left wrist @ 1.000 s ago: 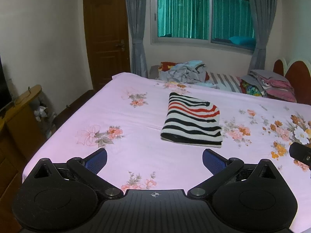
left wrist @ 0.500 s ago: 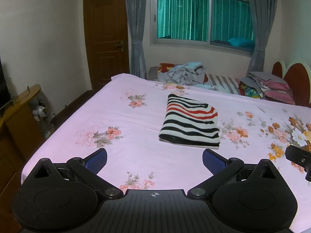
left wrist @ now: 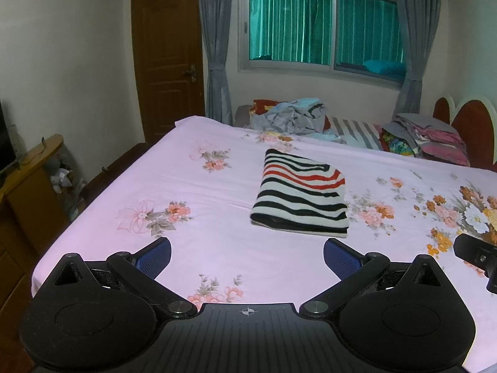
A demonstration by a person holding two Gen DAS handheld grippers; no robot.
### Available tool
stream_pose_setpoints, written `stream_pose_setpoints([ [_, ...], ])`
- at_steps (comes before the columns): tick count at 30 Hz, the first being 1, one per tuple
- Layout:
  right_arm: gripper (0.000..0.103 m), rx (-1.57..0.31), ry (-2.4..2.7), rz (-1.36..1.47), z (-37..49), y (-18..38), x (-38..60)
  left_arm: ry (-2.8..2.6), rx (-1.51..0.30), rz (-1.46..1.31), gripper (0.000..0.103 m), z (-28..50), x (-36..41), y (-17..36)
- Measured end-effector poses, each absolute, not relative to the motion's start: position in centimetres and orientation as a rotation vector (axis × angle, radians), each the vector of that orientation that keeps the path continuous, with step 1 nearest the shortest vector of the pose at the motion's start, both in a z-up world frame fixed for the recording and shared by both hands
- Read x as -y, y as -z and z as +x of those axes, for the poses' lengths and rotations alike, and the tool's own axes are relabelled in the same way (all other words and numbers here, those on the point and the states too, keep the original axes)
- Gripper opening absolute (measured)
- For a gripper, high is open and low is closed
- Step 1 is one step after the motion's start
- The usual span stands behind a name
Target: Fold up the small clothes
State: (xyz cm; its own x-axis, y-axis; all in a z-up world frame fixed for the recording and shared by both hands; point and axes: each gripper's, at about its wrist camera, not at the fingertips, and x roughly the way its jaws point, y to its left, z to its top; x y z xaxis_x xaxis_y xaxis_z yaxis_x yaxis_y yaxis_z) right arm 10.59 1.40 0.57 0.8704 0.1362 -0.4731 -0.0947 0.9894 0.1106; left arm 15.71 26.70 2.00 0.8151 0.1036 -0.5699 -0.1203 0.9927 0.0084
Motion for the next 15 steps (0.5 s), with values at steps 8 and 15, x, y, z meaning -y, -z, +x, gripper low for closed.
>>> stream_pose_setpoints([
  [8, 0.102, -0.504, -0.124, 0.087, 10.7, -0.5, -1.3, -0.117, -0.61, -0.027, 0.103, 15.9, -26.5, -2.0],
  [15, 0.102, -0.512, -0.123, 0.086, 10.9, -0.2, -1.1, -0.09, -0.612, -0.02, 0.103, 16.8, -26.3, -1.6],
])
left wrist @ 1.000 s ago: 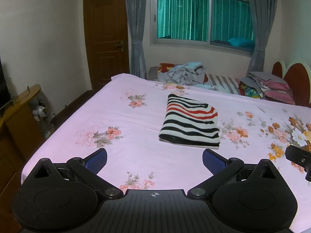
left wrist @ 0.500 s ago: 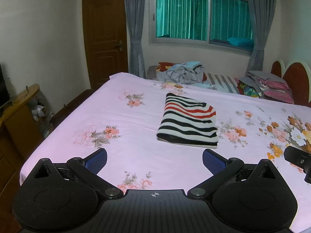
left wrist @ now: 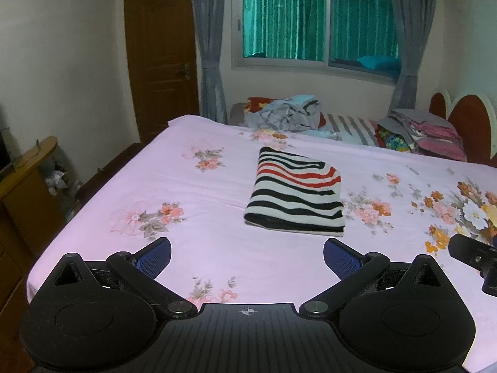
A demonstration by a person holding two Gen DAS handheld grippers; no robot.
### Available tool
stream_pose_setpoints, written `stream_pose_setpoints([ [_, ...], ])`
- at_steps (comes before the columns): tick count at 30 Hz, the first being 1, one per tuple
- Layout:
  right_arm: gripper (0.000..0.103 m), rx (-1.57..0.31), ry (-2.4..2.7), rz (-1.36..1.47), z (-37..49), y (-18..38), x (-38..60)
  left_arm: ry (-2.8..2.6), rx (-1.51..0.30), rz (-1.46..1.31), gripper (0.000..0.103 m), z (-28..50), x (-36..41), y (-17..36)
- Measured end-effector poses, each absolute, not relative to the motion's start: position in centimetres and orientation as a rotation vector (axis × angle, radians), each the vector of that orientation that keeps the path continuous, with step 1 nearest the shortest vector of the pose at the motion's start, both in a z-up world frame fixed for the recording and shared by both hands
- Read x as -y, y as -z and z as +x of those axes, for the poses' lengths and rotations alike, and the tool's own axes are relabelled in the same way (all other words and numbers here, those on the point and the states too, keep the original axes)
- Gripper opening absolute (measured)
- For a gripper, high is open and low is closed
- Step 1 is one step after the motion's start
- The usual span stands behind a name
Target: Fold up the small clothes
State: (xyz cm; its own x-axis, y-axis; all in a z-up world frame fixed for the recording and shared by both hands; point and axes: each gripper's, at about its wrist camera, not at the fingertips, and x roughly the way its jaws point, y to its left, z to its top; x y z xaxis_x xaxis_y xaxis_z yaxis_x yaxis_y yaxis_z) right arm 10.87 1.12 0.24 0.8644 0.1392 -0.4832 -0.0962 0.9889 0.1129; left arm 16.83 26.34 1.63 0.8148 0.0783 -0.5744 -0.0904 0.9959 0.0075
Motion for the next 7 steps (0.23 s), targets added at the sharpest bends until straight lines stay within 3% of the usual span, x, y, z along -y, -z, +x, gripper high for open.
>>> stream_pose_setpoints([
  [7, 0.102, -0.56, -0.093, 0.092, 12.7, 1.5, -0.1, -0.095, -0.635, -0.011, 0.103, 20.6, -26.3, -0.1],
])
